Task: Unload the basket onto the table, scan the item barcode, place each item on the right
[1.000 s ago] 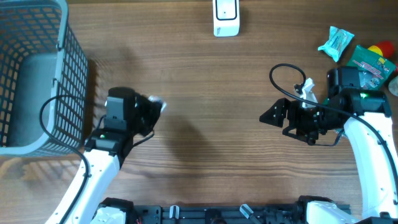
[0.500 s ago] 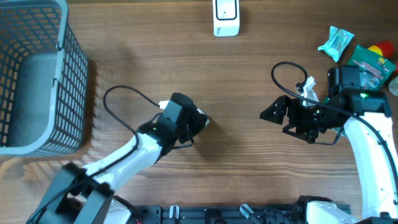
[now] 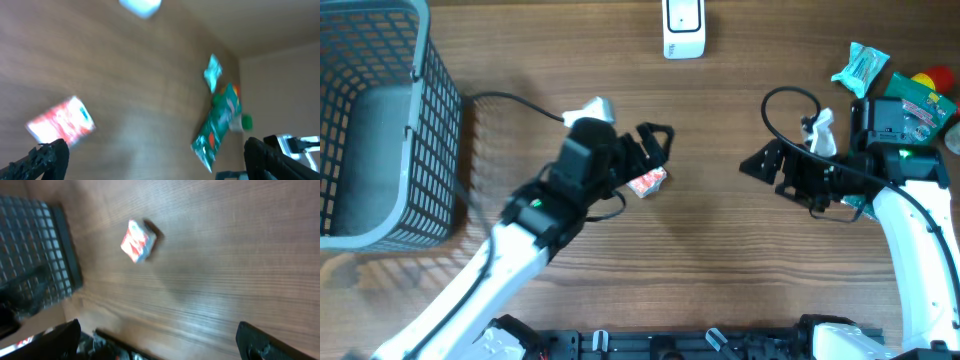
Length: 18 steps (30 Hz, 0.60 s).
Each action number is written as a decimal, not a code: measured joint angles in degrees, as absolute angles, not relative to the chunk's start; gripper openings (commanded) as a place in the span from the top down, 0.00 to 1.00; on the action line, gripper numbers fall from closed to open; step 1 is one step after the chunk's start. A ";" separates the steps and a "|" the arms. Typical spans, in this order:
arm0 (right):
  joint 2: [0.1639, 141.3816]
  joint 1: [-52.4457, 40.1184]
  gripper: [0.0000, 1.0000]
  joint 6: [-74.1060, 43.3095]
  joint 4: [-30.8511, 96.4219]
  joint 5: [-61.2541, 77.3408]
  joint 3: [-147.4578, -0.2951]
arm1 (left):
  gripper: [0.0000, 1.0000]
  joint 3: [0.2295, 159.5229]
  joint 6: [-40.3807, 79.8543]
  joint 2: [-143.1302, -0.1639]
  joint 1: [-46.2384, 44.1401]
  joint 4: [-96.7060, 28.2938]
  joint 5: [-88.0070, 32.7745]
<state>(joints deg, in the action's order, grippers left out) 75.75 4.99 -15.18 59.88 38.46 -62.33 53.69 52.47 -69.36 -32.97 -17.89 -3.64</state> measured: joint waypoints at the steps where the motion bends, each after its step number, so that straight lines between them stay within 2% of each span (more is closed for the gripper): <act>1: 75.75 4.99 0.00 -15.68 58.37 38.41 -62.33 | 0.00 54.30 51.46 -67.51 -32.97 -19.57 -1.08; 6: 75.77 4.32 0.00 -25.98 50.15 38.26 -62.33 | 0.00 54.61 49.19 -60.82 -32.97 -27.22 11.46; 9: 76.71 0.56 0.01 -33.52 46.26 37.67 -62.33 | 0.00 54.61 48.62 -58.17 -32.95 -28.45 18.24; 10: 77.47 -1.50 0.02 -35.86 44.84 37.28 -62.33 | 0.00 54.61 48.49 -57.60 -32.95 -28.51 19.97; 11: 78.74 -4.64 0.10 -38.54 42.52 36.69 -62.33 | 0.00 54.61 48.42 -56.90 -32.95 -28.51 22.31; 13: 81.91 -11.40 0.19 -43.59 37.74 34.52 -62.33 | 0.00 54.61 48.25 -56.25 -32.95 -28.53 25.87; 16: 87.39 -20.58 0.21 -51.09 34.92 28.67 -62.33 | 0.00 54.61 48.05 -56.21 -32.93 -28.95 30.11; 18: 90.56 -23.46 0.21 -56.12 35.97 25.71 -62.30 | 0.00 54.61 48.01 -56.18 -32.60 -29.76 31.70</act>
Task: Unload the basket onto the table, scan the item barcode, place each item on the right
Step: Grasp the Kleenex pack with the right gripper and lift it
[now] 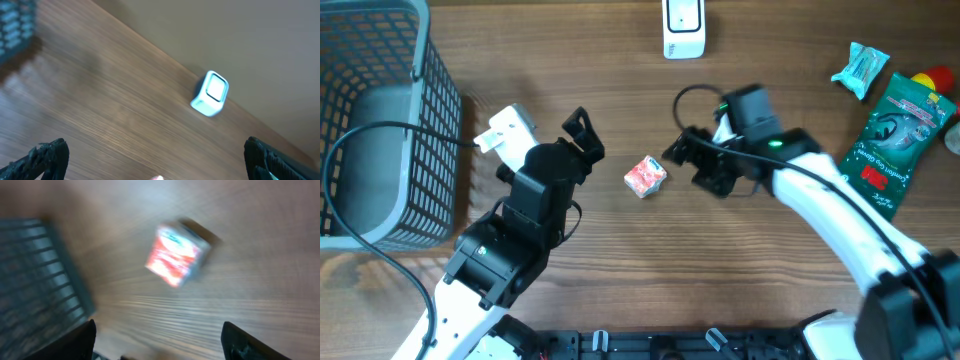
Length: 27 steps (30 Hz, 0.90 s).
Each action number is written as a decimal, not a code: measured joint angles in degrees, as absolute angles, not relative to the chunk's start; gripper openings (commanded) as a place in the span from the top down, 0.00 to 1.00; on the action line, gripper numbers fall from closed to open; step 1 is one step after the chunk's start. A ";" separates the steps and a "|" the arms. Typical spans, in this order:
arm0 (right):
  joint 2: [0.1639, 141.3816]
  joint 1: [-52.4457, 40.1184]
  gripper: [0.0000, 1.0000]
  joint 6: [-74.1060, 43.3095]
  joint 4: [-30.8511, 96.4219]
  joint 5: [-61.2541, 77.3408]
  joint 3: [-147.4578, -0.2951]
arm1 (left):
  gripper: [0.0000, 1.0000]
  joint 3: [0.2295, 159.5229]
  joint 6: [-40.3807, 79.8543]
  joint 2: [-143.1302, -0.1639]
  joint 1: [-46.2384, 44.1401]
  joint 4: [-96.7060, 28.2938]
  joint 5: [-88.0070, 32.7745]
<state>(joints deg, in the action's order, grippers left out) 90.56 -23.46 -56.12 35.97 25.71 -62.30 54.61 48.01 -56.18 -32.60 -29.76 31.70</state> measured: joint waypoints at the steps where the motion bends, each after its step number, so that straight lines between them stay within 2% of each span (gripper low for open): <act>1: 93.76 -24.67 0.20 -60.20 35.07 24.27 -62.30 | 0.00 54.61 47.99 -56.18 -32.34 -30.04 32.21; 4: 98.91 -25.96 0.21 -63.46 29.67 23.55 -62.19 | 0.00 54.61 47.81 -56.12 -30.61 -30.50 33.54; 9: 108.40 -28.77 0.32 -65.65 19.94 24.16 -62.22 | 0.00 54.61 47.72 -54.04 -29.39 -29.95 36.27; 11: 109.78 -28.95 0.33 -66.94 17.50 25.58 -62.24 | 0.00 54.61 47.59 -52.31 -29.39 -29.98 38.33; 20: 110.30 -30.11 0.47 -72.77 19.51 25.28 -62.37 | 0.00 54.61 47.40 -44.07 -29.39 -29.82 46.70; 22: 110.30 -30.52 0.53 -73.28 19.77 24.97 -62.39 | 0.00 54.61 47.37 -43.75 -29.39 -30.39 47.18; 25: 110.37 -30.89 0.71 -74.02 20.25 24.21 -62.39 | 0.00 54.61 47.37 -43.81 -29.39 -32.23 47.37; 27: 110.50 -30.98 0.71 -73.63 20.36 23.73 -62.39 | 0.00 54.61 47.37 -43.97 -29.39 -33.47 47.37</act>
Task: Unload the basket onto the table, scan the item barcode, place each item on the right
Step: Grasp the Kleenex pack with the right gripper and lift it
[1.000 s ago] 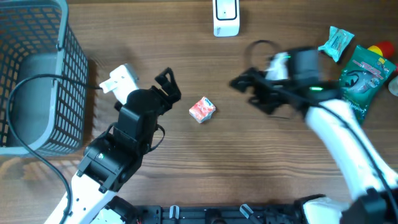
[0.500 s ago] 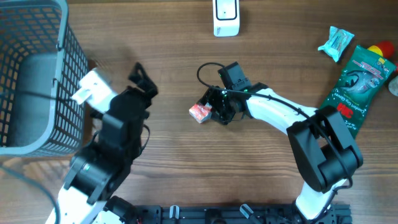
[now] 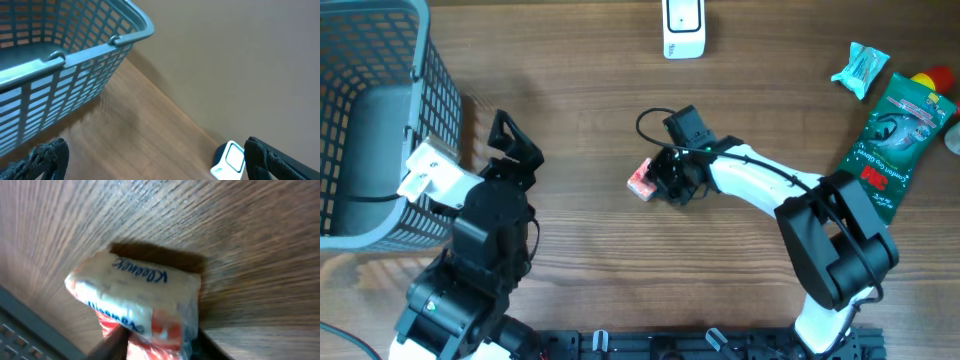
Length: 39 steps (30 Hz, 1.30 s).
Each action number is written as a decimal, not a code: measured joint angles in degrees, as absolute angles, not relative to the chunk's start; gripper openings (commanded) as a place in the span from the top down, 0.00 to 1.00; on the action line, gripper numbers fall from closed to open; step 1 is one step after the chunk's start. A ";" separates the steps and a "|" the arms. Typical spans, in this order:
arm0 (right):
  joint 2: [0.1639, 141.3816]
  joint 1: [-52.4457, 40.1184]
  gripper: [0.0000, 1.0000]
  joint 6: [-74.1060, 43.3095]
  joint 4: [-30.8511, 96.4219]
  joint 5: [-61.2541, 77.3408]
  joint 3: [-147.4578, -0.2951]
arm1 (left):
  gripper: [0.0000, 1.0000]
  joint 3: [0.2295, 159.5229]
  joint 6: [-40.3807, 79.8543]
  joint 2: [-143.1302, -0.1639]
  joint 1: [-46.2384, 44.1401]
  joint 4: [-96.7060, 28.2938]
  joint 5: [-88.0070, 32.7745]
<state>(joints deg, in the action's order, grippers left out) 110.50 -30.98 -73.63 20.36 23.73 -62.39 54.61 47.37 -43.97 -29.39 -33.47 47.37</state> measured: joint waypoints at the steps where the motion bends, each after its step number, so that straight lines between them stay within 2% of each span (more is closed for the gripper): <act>1: 110.59 -30.98 0.74 -73.28 20.53 23.49 -62.39 | 0.00 54.61 47.37 -43.99 -29.39 -34.15 47.37; 2: 110.59 -30.98 0.75 -72.58 20.75 23.46 -62.41 | 0.00 54.61 47.37 -43.97 -29.39 -34.37 47.42; 5: 110.59 -30.94 0.95 -69.04 21.08 23.49 -62.50 | 0.00 54.61 47.37 -43.97 -29.39 -34.89 47.55; 9: 110.56 -30.55 0.96 -61.17 21.41 24.25 -62.83 | 0.00 54.52 44.53 -43.97 -29.39 -30.24 48.62; 15: 111.24 -28.40 0.96 -47.51 15.22 32.49 -62.61 | 0.00 55.20 28.29 -44.07 -29.39 -7.11 50.33; 17: 111.22 -26.94 0.96 -41.93 11.66 38.63 -62.50 | 0.00 55.88 23.66 -44.07 -29.39 0.43 51.00; 23: 110.24 -22.26 0.96 -22.72 -2.46 71.05 -62.24 | 0.00 57.80 16.86 -43.75 -29.39 15.90 52.56; 27: 109.38 -22.28 0.96 -14.59 -2.44 83.31 -62.24 | 0.00 57.93 10.59 -43.66 -29.39 16.38 52.69; 35: 109.38 -25.26 0.96 -7.99 -2.39 89.34 -62.24 | 0.00 57.93 -13.08 -44.07 -29.08 23.03 50.72; 39: 109.38 -26.00 0.96 -8.25 -2.39 89.34 -62.24 | 0.00 58.04 -19.03 -41.01 -28.73 15.64 44.23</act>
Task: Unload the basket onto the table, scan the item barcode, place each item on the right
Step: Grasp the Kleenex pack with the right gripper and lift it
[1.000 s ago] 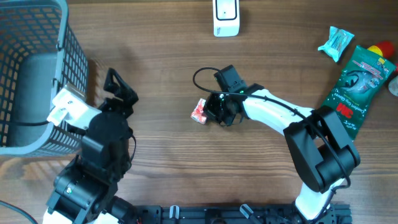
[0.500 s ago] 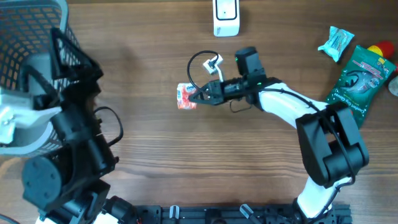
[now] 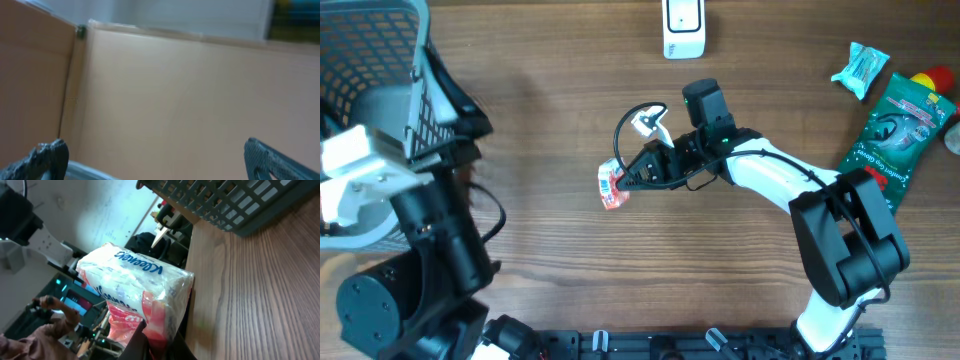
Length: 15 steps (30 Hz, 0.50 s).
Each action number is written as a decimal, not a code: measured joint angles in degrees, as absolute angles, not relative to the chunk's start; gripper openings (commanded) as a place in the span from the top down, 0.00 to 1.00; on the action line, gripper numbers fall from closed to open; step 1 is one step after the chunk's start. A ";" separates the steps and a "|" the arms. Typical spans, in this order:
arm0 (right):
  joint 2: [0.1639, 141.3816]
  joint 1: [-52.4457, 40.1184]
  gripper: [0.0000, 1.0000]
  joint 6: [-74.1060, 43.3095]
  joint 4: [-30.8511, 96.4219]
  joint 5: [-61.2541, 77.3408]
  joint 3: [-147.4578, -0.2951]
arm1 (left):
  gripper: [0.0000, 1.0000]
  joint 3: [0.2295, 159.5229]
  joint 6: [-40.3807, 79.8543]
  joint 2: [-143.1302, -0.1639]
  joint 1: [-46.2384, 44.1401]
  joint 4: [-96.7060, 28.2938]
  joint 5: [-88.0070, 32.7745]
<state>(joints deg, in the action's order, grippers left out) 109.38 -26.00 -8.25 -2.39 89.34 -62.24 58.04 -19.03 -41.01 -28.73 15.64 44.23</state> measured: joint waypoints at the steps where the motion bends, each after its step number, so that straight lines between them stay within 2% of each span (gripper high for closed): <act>1: 109.38 -26.00 0.96 -8.73 -2.39 89.34 -62.24 | 0.00 58.15 -19.88 -39.46 -28.64 10.96 41.32; 6: 109.38 -26.00 0.96 -11.16 -2.35 89.36 -62.24 | 0.00 58.08 -22.17 -30.11 -26.11 -3.79 22.74; 15: 108.73 -26.00 0.96 -13.63 -2.59 89.36 -62.24 | 0.00 58.17 -22.46 -13.96 -13.32 -6.02 3.27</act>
